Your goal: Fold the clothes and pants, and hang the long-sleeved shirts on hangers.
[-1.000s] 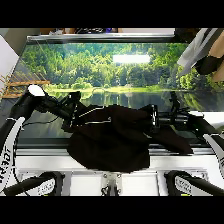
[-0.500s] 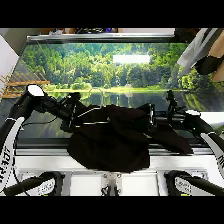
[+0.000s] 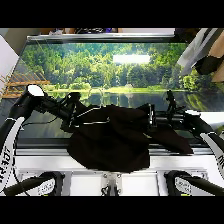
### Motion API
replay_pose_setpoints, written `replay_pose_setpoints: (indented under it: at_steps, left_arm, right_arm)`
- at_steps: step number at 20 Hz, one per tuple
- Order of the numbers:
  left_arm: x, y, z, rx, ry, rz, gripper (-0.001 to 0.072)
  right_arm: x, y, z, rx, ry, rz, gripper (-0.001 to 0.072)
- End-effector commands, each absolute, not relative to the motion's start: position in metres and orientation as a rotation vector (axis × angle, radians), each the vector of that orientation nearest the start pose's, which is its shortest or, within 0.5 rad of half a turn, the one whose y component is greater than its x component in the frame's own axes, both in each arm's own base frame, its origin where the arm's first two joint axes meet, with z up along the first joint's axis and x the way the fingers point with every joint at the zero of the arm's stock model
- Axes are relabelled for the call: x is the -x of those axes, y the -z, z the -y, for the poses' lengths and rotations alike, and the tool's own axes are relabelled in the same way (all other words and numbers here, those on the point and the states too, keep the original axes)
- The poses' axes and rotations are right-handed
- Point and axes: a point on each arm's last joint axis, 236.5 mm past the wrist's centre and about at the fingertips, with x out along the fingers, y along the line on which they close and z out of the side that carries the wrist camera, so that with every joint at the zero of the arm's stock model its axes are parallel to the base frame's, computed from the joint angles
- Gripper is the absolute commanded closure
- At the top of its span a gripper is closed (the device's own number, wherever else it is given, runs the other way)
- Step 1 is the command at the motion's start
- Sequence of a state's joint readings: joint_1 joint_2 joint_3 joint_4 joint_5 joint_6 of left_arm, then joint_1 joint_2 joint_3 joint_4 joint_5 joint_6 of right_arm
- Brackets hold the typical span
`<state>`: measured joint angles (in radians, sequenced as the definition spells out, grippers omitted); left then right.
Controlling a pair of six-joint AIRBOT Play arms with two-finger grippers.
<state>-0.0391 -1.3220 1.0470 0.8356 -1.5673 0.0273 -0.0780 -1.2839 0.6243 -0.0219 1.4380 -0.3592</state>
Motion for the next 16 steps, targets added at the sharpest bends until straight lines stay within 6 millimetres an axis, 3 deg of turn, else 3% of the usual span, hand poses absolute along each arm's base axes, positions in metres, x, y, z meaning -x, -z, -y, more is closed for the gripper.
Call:
replay_pose_setpoints:
  at_steps: [1,4,5,7,14,16]
  left_arm:
    - [-0.262,-0.020,0.169,-0.493,1.624,-0.842,0.0693]
    - [-0.262,-0.019,0.168,-0.494,1.624,-0.842,0.0693]
    - [-0.262,-0.020,0.169,-0.493,1.623,-0.842,0.0692]
    - [-0.262,-0.020,0.169,-0.493,1.624,-0.842,0.0693]
    - [-0.262,-0.019,0.169,-0.494,1.623,-0.842,0.0692]
    - [-0.262,-0.020,0.169,-0.494,1.623,-0.842,0.0692]
  right_arm:
    - [-0.295,-0.068,-0.212,-0.177,-1.376,-0.285,0.0042]
    - [-0.295,-0.068,-0.212,-0.176,-1.375,-0.286,0.0043]
    - [-0.296,-0.068,-0.212,-0.175,-1.374,-0.286,0.0121]
    - [-0.295,-0.068,-0.212,-0.147,-1.380,-0.263,0.0695]
    - [-0.300,-0.065,-0.211,0.246,-1.388,0.047,0.0693]
    - [-0.308,-0.058,-0.208,0.293,-1.353,0.042,0.0693]
